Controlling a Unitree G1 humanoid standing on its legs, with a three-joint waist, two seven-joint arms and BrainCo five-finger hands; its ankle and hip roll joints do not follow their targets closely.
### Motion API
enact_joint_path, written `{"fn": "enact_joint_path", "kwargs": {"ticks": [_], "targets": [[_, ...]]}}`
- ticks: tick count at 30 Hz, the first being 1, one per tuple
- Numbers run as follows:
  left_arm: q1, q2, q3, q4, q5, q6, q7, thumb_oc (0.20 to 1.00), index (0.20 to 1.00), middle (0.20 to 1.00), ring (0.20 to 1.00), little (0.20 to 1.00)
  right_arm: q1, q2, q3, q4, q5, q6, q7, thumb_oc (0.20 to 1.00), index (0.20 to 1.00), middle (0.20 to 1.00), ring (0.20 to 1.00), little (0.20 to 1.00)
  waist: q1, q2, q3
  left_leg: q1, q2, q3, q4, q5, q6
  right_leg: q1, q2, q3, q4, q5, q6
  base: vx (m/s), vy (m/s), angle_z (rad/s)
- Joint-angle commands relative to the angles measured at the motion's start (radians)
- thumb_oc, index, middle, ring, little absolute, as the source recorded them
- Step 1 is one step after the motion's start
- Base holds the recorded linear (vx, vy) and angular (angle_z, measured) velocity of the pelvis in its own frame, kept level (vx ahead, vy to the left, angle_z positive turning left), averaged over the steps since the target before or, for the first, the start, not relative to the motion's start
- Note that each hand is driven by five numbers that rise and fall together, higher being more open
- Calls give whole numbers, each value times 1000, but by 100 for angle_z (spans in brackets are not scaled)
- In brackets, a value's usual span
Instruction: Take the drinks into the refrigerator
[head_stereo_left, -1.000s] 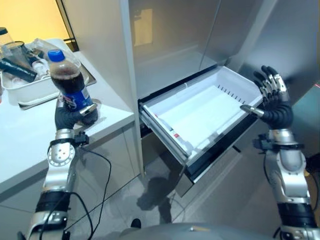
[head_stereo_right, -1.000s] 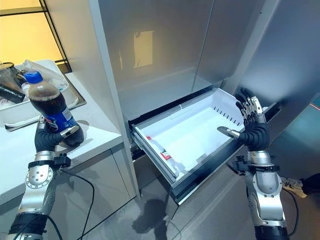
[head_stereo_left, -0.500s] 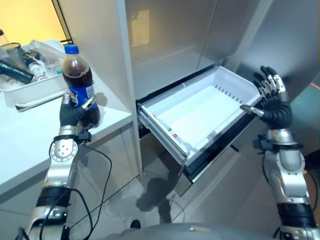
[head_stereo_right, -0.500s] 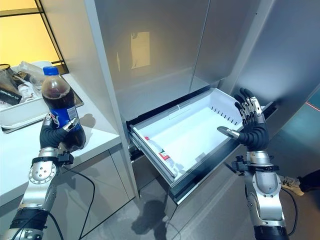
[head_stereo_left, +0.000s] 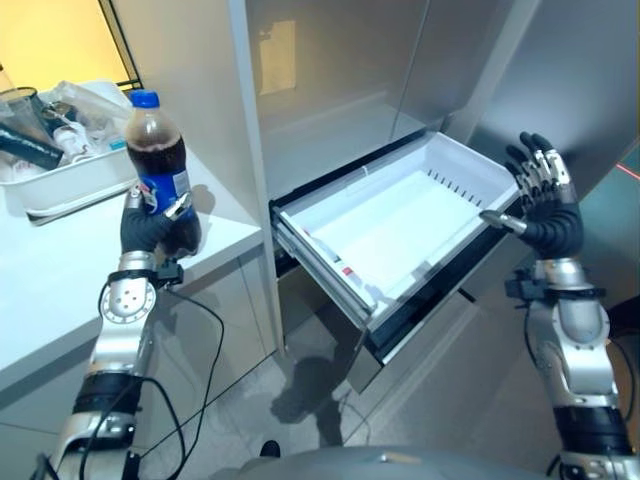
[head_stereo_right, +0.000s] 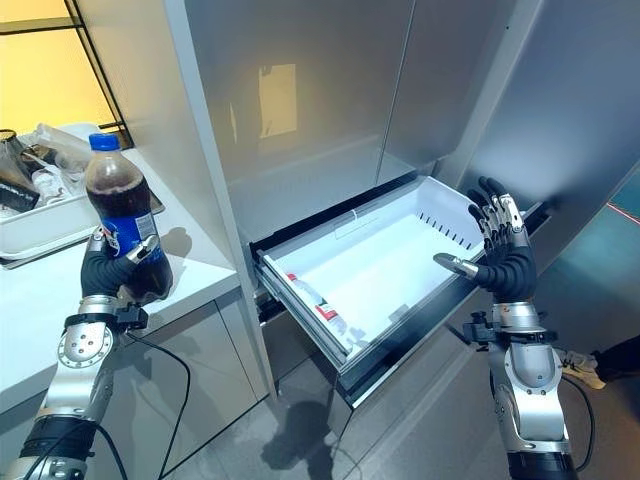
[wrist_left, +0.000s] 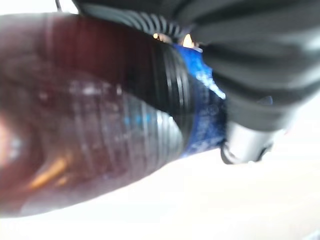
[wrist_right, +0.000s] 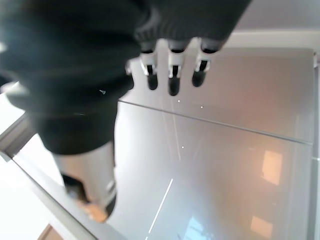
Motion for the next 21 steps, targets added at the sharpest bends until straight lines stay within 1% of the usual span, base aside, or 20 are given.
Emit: {"fn": "enact_joint_path", "kwargs": {"ticks": [1, 3, 9, 12, 15, 16, 17, 18, 19, 20, 21], "targets": [[-62, -16, 13, -35, -57, -61, -37, 200, 200, 200, 200, 200, -25, -37, -34, -43, 22, -16, 21, 1000, 1000, 1000, 1000, 1000, -6, 4, -21, 45, -26, -35, 2, -103, 64, -3, -11, -37, 89, -68, 22, 0, 0, 0], [-57, -17, 17, -53, -63, -60, -47, 200, 200, 200, 200, 200, -25, -47, -36, -37, 20, -11, 27, 1000, 1000, 1000, 1000, 1000, -5, 3, -21, 44, -26, -36, 2, -103, 65, -2, -10, -38, 89, -68, 22, 0, 0, 0], [-9, -26, 41, -221, -184, -73, -153, 200, 200, 200, 200, 200, -42, -127, -39, 31, 65, 19, 82, 1000, 1000, 1000, 1000, 1000, 10, -5, -21, 42, -28, -42, 2, -99, 65, -1, -11, -41, 85, -64, 21, 0, 0, 0], [7, -26, 26, -303, -263, -68, -222, 200, 200, 200, 200, 200, -58, -165, -13, 70, 132, 33, 122, 1000, 1000, 1000, 1000, 1000, 15, -7, -21, 42, -29, -44, 2, -98, 65, -1, -11, -42, 83, -62, 20, 0, 0, 0], [18, 1, -5, -373, -310, -58, -279, 200, 200, 200, 200, 200, -81, -223, 37, 84, 207, 58, 184, 1000, 1000, 1000, 1000, 1000, 20, -9, -22, 41, -30, -44, 2, -95, 64, 0, -11, -43, 83, -59, 20, 0, 0, 0], [19, 1, -4, -373, -310, -58, -280, 200, 200, 200, 200, 200, -81, -224, 39, 85, 207, 58, 185, 1000, 1000, 1000, 1000, 1000, 20, -8, -23, 47, -28, -44, 2, -105, 64, 6, -9, -43, 82, -66, 20, 0, 0, 0], [28, 23, -29, -415, -353, -50, -326, 200, 200, 200, 200, 200, -106, -270, 79, 91, 309, 80, 246, 1000, 1000, 1000, 1000, 1000, 24, -9, -20, 48, -28, -43, 2, -103, 63, 7, -9, -42, 83, -65, 20, 0, 0, 0], [33, 43, -51, -436, -372, -43, -354, 200, 200, 200, 200, 200, -112, -292, 107, 89, 378, 103, 296, 1000, 1000, 1000, 1000, 1000, 27, -11, -19, 47, -28, -44, 2, -102, 63, 6, -9, -43, 83, -64, 20, 0, 0, 0], [43, 62, -68, -450, -386, -40, -369, 200, 200, 200, 200, 200, -123, -318, 126, 87, 391, 101, 304, 1000, 1000, 1000, 1000, 1000, 27, -11, -19, 48, -28, -45, 2, -102, 63, 6, -10, -43, 83, -64, 20, 0, 0, 0], [43, 62, -68, -450, -387, -40, -370, 200, 200, 200, 200, 200, -124, -318, 127, 88, 391, 100, 304, 1000, 1000, 1000, 1000, 1000, 26, -11, -19, 48, -28, -45, 2, -102, 63, 7, -10, -43, 83, -64, 20, 0, 0, 0], [49, 90, -101, -488, -420, -34, -404, 200, 200, 200, 200, 200, -157, -338, 191, 92, 519, 138, 363, 1000, 1000, 1000, 1000, 1000, 31, -13, -19, 47, -28, -44, 2, -100, 62, 6, -11, -43, 82, -61, 21, 0, 0, 0]]}}
